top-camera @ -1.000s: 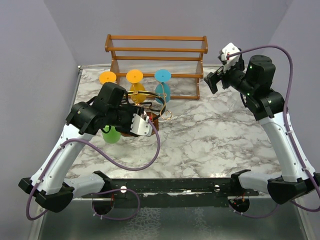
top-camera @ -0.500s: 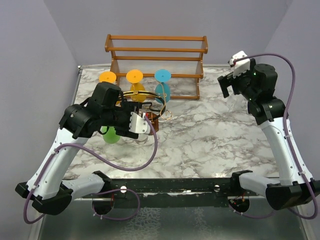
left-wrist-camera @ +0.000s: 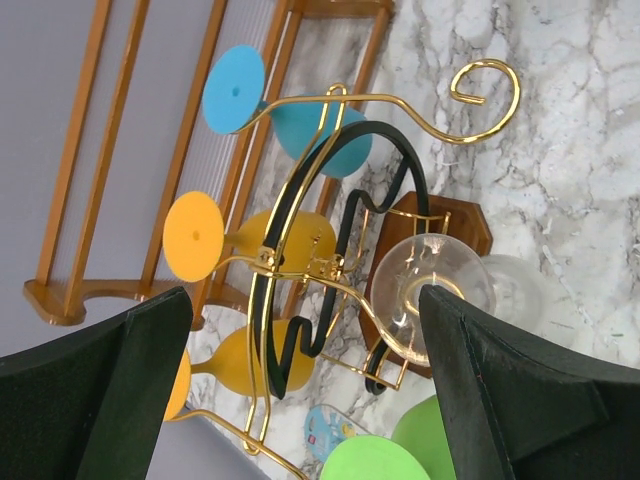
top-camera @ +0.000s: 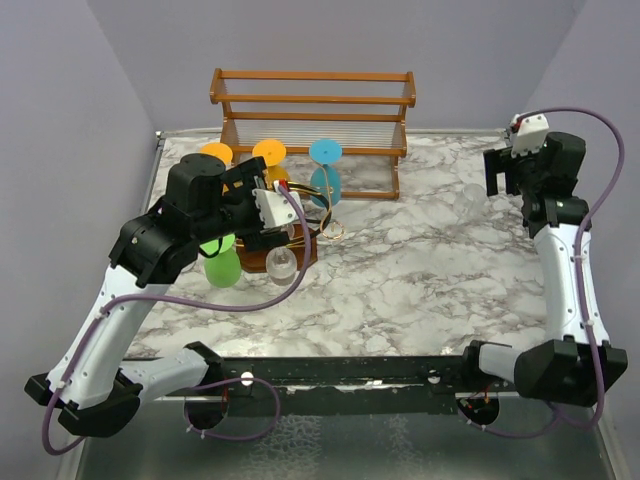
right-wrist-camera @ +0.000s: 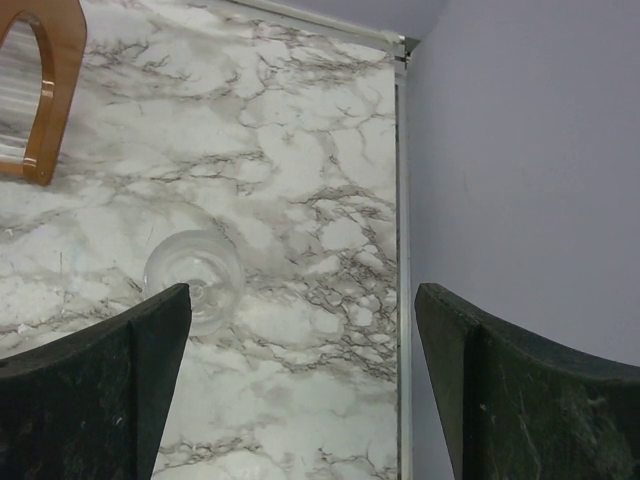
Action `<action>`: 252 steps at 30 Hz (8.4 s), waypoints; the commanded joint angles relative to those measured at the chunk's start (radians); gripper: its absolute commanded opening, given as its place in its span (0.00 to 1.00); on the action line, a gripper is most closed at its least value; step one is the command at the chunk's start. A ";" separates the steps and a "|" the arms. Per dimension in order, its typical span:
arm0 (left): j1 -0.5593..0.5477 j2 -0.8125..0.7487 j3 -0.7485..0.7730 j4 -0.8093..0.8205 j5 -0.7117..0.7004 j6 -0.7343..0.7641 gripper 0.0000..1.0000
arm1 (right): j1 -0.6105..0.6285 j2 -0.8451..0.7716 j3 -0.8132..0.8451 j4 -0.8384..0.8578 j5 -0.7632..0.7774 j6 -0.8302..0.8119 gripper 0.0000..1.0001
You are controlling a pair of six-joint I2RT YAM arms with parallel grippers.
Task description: Place the wine glass upside down on the wine glass rack
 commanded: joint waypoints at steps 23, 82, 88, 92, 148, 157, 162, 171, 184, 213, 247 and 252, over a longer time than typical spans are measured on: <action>-0.006 0.012 -0.022 0.088 -0.092 -0.018 0.99 | 0.000 0.364 0.123 -0.131 -0.103 -0.071 0.36; 0.161 0.326 0.235 0.557 0.222 -1.194 0.85 | 0.205 0.228 0.693 0.040 -0.771 0.335 0.01; 0.185 0.357 0.165 0.675 0.355 -1.362 0.78 | 0.213 0.185 0.613 0.133 -0.850 0.417 0.01; 0.188 0.372 0.112 0.742 0.392 -1.429 0.70 | 0.214 0.164 0.594 0.152 -0.878 0.443 0.01; 0.179 0.457 0.061 0.829 0.435 -1.472 0.00 | 0.234 0.116 0.410 0.174 -0.961 0.354 0.19; 0.213 0.428 0.069 0.826 0.444 -1.443 0.00 | 0.234 0.102 0.401 0.136 -0.985 0.319 0.37; 0.241 0.395 0.083 0.784 0.380 -1.348 0.00 | 0.235 0.083 0.430 0.054 -0.937 0.244 0.56; 0.223 0.358 0.192 0.608 0.227 -1.029 0.00 | 0.234 0.047 0.500 -0.100 -0.764 0.123 0.78; -0.002 0.293 0.179 0.383 0.023 -0.517 0.00 | 0.234 0.106 0.338 0.006 -0.245 0.062 0.93; -0.418 0.432 0.066 0.312 -0.454 -0.012 0.00 | 0.191 0.032 -0.138 0.260 -0.299 0.091 0.95; -0.451 0.330 0.049 0.114 -0.581 0.143 0.00 | 0.190 0.047 -0.126 0.238 -0.336 0.076 0.95; -0.451 0.315 0.047 0.097 -0.565 0.149 0.00 | 0.189 0.046 -0.127 0.236 -0.337 0.074 0.95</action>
